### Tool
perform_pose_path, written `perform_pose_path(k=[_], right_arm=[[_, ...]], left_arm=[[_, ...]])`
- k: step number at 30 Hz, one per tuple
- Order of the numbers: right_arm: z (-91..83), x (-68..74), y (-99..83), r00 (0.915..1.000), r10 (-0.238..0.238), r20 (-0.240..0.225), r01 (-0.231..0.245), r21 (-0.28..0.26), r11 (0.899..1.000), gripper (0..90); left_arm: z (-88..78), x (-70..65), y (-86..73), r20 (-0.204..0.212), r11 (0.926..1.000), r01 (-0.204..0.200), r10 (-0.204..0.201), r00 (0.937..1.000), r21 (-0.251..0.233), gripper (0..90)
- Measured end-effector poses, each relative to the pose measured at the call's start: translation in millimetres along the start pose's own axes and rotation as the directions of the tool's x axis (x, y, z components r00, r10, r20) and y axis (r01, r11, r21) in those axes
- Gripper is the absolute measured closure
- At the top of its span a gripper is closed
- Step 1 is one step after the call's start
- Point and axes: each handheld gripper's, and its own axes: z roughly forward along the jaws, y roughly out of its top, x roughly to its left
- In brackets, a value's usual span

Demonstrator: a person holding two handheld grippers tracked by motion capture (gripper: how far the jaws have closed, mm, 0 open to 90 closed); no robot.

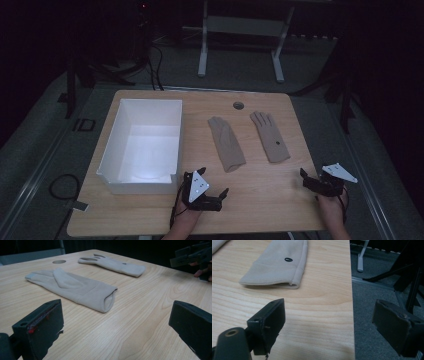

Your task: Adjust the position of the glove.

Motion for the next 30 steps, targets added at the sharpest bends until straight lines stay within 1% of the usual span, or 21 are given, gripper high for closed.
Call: perform_pose_path(k=[1, 3, 4, 5, 6, 7, 8, 12, 13, 14, 16, 19, 21, 22, 23, 24, 25, 26, 30], right_arm=[[-1.1, -0.6, 0.5, 0.9999, 0.008, -0.01, -0.007, 0.001, 1.0, 11.4], [-3.9, -0.7, 3.8, 0.9999, 0.008, -0.013, -0.008, 0.024, 1.0, 11.4], [-6.0, -1.1, 6.6, 0.9995, 0.02, -0.025, -0.019, 0.036, 0.999, 11.5], [-6.0, -1.1, 6.6, 0.9995, 0.02, -0.025, -0.019, 0.036, 0.999, 11.5], [-7.7, -2.3, 10.0, 0.9985, 0.035, -0.041, -0.032, 0.055, 0.998, 12.8], [-9.1, -5.0, 16.2, 0.9949, 0.059, -0.081, -0.052, 0.091, 0.995, 13.1], [-10.6, -6.0, 20.7, 0.9914, 0.077, -0.106, -0.067, 0.097, 0.993, 13.8], [-15.3, -5.5, 33.0, 0.99, 0.081, -0.115, -0.071, 0.089, 0.993, 13.2], [-15.9, -4.8, 37.0, 0.9905, 0.085, -0.108, -0.076, 0.088, 0.993, 13.3], [-17.1, -4.0, 41.8, 0.99, 0.092, -0.107, -0.083, 0.08, 0.993, 12.6], [-18.5, -2.1, 49.7, 0.9891, 0.091, -0.116, -0.084, 0.068, 0.994, 12.0], [-20.4, 3.3, 62.4, 0.9908, 0.077, -0.112, -0.072, 0.046, 0.996, 11.9], [-20.9, 6.3, 70.4, 0.9907, 0.059, -0.122, -0.055, 0.033, 0.998, 14.1], [-20.9, 6.3, 70.4, 0.9907, 0.059, -0.122, -0.055, 0.033, 0.998, 14.1], [-20.0, 10.7, 81.8, 0.9899, 0.039, -0.136, -0.037, 0.019, 0.999, 15.4], [-20.0, 10.7, 81.8, 0.9899, 0.039, -0.136, -0.037, 0.019, 0.999, 15.4], [-18.7, 14.7, 90.1, 0.9892, 0.028, -0.144, -0.028, 0.003, 1.0, 17.7], [-17.6, 16.9, 93.8, 0.988, 0.022, -0.153, -0.023, -0.003, 1.0, 17.9], [-9.4, 26.4, 107.2, 0.9833, 0.01, -0.182, -0.011, -0.004, 1.0, 16.0]], left_arm=[[0.0, 0.0, 0.0, 0.0, 1.0, 0.0, 0.0, 1.0, 0.0, 0.1], [0.3, 0.6, 0.0, 0.002, 1.0, 0.01, -0.01, 1.0, 0.001, 0.1], [0.3, 0.6, 0.0, 0.002, 1.0, 0.01, -0.01, 1.0, 0.001, 0.1], [0.3, 0.6, 0.1, 0.002, 0.9999, 0.01, -0.01, 0.9999, 0.002, 0.1], [0.4, 0.6, 0.1, 0.001, 0.9999, 0.011, -0.011, 0.9999, 0.003, 0.1], [0.6, 0.6, 0.2, 0.0, 0.9999, 0.011, -0.011, 0.9999, 0.003, 0.1], [0.7, 0.7, 0.3, 0.0, 1.0, 0.008, -0.008, 1.0, 0.005, 0.1], [0.7, 0.8, 0.2, 0.002, 0.9999, 0.009, -0.009, 1.0, 0.005, 0.1], [0.6, 1.1, 0.3, 0.003, 0.9999, 0.009, -0.009, 1.0, 0.006, 0.1], [0.7, 1.2, 0.3, 0.005, 0.9999, 0.012, -0.012, 0.9999, 0.005, 0.1], [0.7, 1.3, 0.3, 0.006, 0.9999, 0.011, -0.011, 0.9999, 0.005, 0.1], [0.9, 0.5, 0.3, 0.007, 1.0, 0.009, -0.009, 0.9999, 0.004, 0.1], [1.0, 0.5, 0.3, 0.009, 1.0, 0.008, -0.008, 0.9999, 0.005, 0.1], [1.0, 0.3, 0.4, 0.008, 1.0, 0.007, -0.007, 0.9999, 0.006, 0.1], [0.9, 0.5, 0.4, 0.008, 1.0, 0.006, -0.006, 1.0, 0.006, 0.1], [0.9, 0.5, 0.4, 0.008, 1.0, 0.006, -0.006, 1.0, 0.006, 0.1], [1.0, 0.6, 0.3, 0.008, 1.0, 0.009, -0.009, 0.9999, 0.005, 0.1], [1.0, 0.6, 0.3, 0.008, 0.9999, 0.01, -0.01, 0.9999, 0.004, 0.1], [1.1, 0.5, 0.4, 0.008, 0.9999, 0.008, -0.008, 0.9999, 0.007, 0.1]])
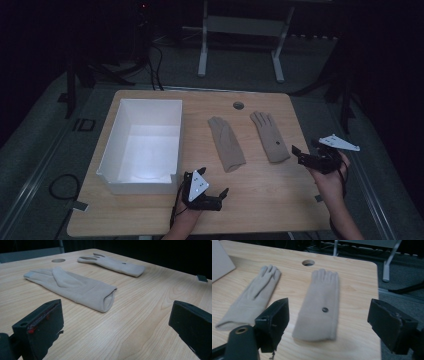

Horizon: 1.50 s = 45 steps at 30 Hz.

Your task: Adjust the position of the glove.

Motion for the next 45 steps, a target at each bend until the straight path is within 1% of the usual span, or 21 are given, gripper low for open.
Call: perform_pose_path(k=[2, 4, 6, 11, 20, 25, 26, 27, 31, 33, 35, 36, 41, 45], right_arm=[[6.3, 5.2, 5.4, 0.9999, -0.007, -0.009, 0.007, 0.005, 1.0, 14.4], [12.3, 10.6, 10.4, 0.9994, -0.013, -0.031, 0.014, 0.015, 1.0, 14.4], [18.3, 16.0, 15.0, 0.9988, -0.028, -0.04, 0.029, 0.024, 0.999, 14.5], [32.5, 27.9, 26.5, 0.9963, -0.029, -0.081, 0.032, 0.034, 0.999, 14.8], [55.1, 51.3, 41.3, 0.9914, -0.044, -0.123, 0.05, 0.047, 0.998, 14.1], [70.1, 64.9, 46.6, 0.9875, -0.055, -0.147, 0.065, 0.062, 0.996, 14.7], [70.1, 64.9, 46.6, 0.9875, -0.055, -0.147, 0.065, 0.062, 0.996, 14.7], [77.4, 71.5, 48.4, 0.986, -0.065, -0.153, 0.077, 0.071, 0.994, 14.7], [91.3, 81.2, 50.9, 0.9819, -0.076, -0.173, 0.093, 0.088, 0.992, 15.1], [98.3, 86.7, 52.2, 0.9804, -0.08, -0.18, 0.099, 0.095, 0.991, 17.9], [105.6, 92.3, 53.7, 0.9781, -0.091, -0.187, 0.111, 0.098, 0.989, 18.0], [109.2, 94.9, 54.5, 0.9769, -0.09, -0.194, 0.111, 0.101, 0.989, 18.0], [129.8, 108.4, 57.1, 0.9748, -0.093, -0.203, 0.121, 0.129, 0.984, 18.2], [144.4, 116.4, 58.1, 0.9737, -0.09, -0.21, 0.121, 0.14, 0.983, 20.5]], left_arm=[[0.0, 0.1, 0.0, 0.0, 1.0, 0.001, -0.001, 1.0, -0.001, 0.1], [-0.1, 0.3, -0.1, 0.001, 1.0, 0.003, -0.003, 1.0, -0.002, 0.1], [-0.1, 0.3, -0.1, 0.001, 1.0, 0.002, -0.002, 1.0, -0.002, 0.1], [0.0, -0.3, 0.0, 0.005, 1.0, -0.001, 0.001, 1.0, -0.002, 0.1], [0.1, -0.7, 0.0, 0.004, 1.0, -0.006, 0.006, 1.0, -0.003, 0.1], [0.1, -0.7, 0.0, 0.004, 1.0, -0.006, 0.006, 1.0, -0.002, 0.1], [0.1, -0.7, 0.0, 0.004, 1.0, -0.006, 0.006, 1.0, -0.002, 0.1], [0.1, -0.7, 0.0, 0.007, 1.0, -0.006, 0.006, 1.0, -0.003, 0.1], [0.2, -0.9, 0.0, 0.007, 1.0, -0.007, 0.007, 1.0, -0.003, 0.1], [0.1, -0.9, 0.0, 0.007, 1.0, -0.006, 0.006, 1.0, -0.002, 0.1], [0.1, -0.9, 0.0, 0.007, 1.0, -0.006, 0.006, 1.0, -0.003, 0.1], [0.0, -1.0, 0.0, 0.007, 1.0, -0.01, 0.01, 0.9999, -0.003, 0.1], [0.1, -1.1, -0.1, 0.006, 0.9999, -0.013, 0.013, 0.9999, -0.004, 0.1], [0.1, -1.3, -0.1, 0.007, 0.9999, -0.013, 0.013, 0.9999, -0.004, 0.1]])
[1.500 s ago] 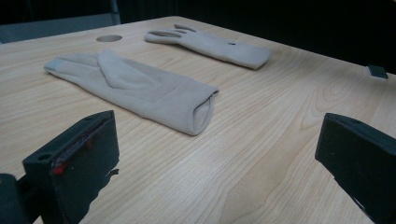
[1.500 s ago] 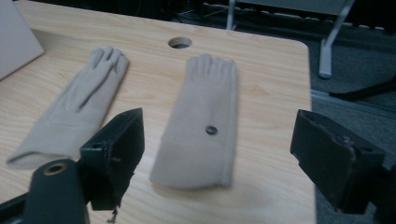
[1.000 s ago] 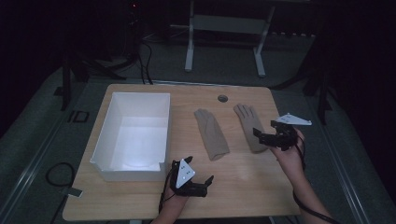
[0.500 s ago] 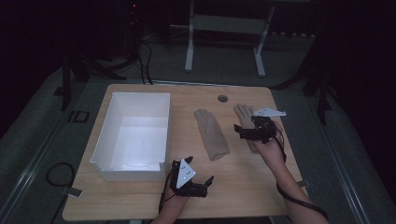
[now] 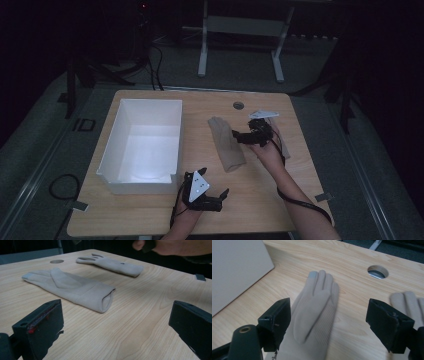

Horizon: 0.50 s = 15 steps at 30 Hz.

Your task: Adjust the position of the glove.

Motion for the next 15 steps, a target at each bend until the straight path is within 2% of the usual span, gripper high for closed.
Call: perform_pose_path(k=[4, 5, 6, 9, 11, 15], right_arm=[[19.6, 4.5, 0.9, 1.0, -0.009, -0.005, 0.009, 0.034, 0.999, 22.9], [19.6, 4.5, 0.9, 1.0, -0.009, -0.005, 0.009, 0.034, 0.999, 22.9], [30.9, 6.1, 0.1, 1.0, 0.002, -0.003, -0.002, 0.049, 0.999, 25.8], [39.5, 6.9, -0.6, 0.9999, 0.009, -0.01, -0.008, 0.064, 0.998, 27.2], [51.0, 7.7, -2.3, 0.9996, 0.025, -0.013, -0.024, 0.083, 0.996, 27.6], [66.0, 8.7, -4.9, 0.9995, 0.031, 0.012, -0.032, 0.1, 0.995, 33.7]], left_arm=[[0.0, 0.1, 0.0, 0.001, 1.0, 0.0, 0.0, 1.0, 0.0, 0.1], [0.0, 0.1, 0.0, 0.001, 1.0, 0.0, 0.0, 1.0, 0.0, 0.1], [-0.1, 0.2, 0.0, 0.002, 1.0, 0.0, 0.0, 1.0, 0.0, 0.1], [0.1, 0.1, 0.0, 0.002, 1.0, 0.001, -0.001, 1.0, 0.0, 0.1], [0.1, -0.1, 0.0, 0.002, 1.0, 0.001, -0.001, 1.0, 0.0, 0.1], [0.0, -0.3, 0.0, 0.002, 1.0, -0.002, 0.002, 1.0, 0.0, 0.1]])
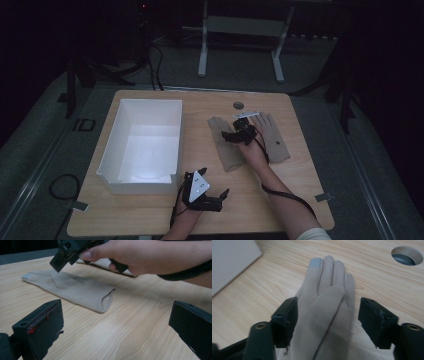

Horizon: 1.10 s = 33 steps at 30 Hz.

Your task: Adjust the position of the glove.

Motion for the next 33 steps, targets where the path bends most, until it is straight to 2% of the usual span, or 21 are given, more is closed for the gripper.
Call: perform_pose_path(k=[8, 9, 11, 13, 15, 19, 23, 24, 25, 29, 33], right_arm=[[20.5, -3.0, -6.3, 0.9994, 0.007, 0.033, -0.009, 0.047, 0.999, 44.3], [23.5, -4.8, -9.0, 0.9996, 0.023, 0.016, -0.024, 0.049, 0.998, 45.9], [23.2, -7.9, -10.4, 0.999, 0.044, -0.011, -0.044, 0.045, 0.998, 53.7], [23.1, -7.9, -11.5, 0.9997, 0.025, -0.004, -0.024, 0.042, 0.999, 64.4], [22.5, -7.8, -12.2, 0.9991, 0.031, -0.027, -0.03, 0.039, 0.999, 76.8], [19.8, -1.7, -13.2, 0.9985, 0.045, -0.032, -0.044, 0.022, 0.999, 82.7], [2.1, 2.1, -9.4, 0.9952, 0.081, -0.055, -0.082, -0.024, 0.996, 83.0], [2.1, 2.1, -9.4, 0.9952, 0.081, -0.055, -0.082, -0.024, 0.996, 83.0], [-13.6, 3.2, -5.1, 0.993, 0.103, -0.059, -0.106, -0.054, 0.993, 83.2], [-39.6, 4.4, 0.6, 0.9867, 0.144, -0.076, -0.151, -0.1, 0.983, 83.2], [-65.7, 11.3, 0.4, 0.9867, 0.147, -0.068, -0.156, -0.146, 0.977, 83.1]], left_arm=[[0.0, 0.2, -0.1, 0.001, 1.0, 0.002, -0.002, 1.0, -0.001, 0.1], [0.0, 0.2, 0.0, 0.0, 1.0, 0.002, -0.002, 1.0, -0.001, 0.1], [0.0, 0.1, 0.0, 0.0, 1.0, 0.002, -0.002, 1.0, -0.001, 0.1], [0.1, 0.0, 0.0, 0.0, 1.0, 0.002, -0.002, 1.0, -0.001, 0.1], [0.1, 0.2, 0.0, -0.001, 1.0, 0.003, -0.003, 1.0, -0.001, 0.1], [0.1, 0.6, 0.0, -0.001, 1.0, 0.006, -0.006, 1.0, 0.0, 0.1], [0.0, 0.7, 0.0, 0.001, 1.0, 0.005, -0.005, 1.0, -0.001, 0.1], [0.0, 0.7, 0.0, 0.001, 1.0, 0.005, -0.005, 1.0, -0.001, 0.1], [0.0, 0.7, 0.0, 0.0, 1.0, 0.005, -0.005, 1.0, 0.0, 0.1], [0.0, 0.6, 0.0, -0.001, 1.0, 0.002, -0.002, 1.0, 0.0, 0.1], [0.4, -0.4, 0.2, -0.008, 1.0, 0.0, 0.0, 1.0, 0.005, 0.1]])
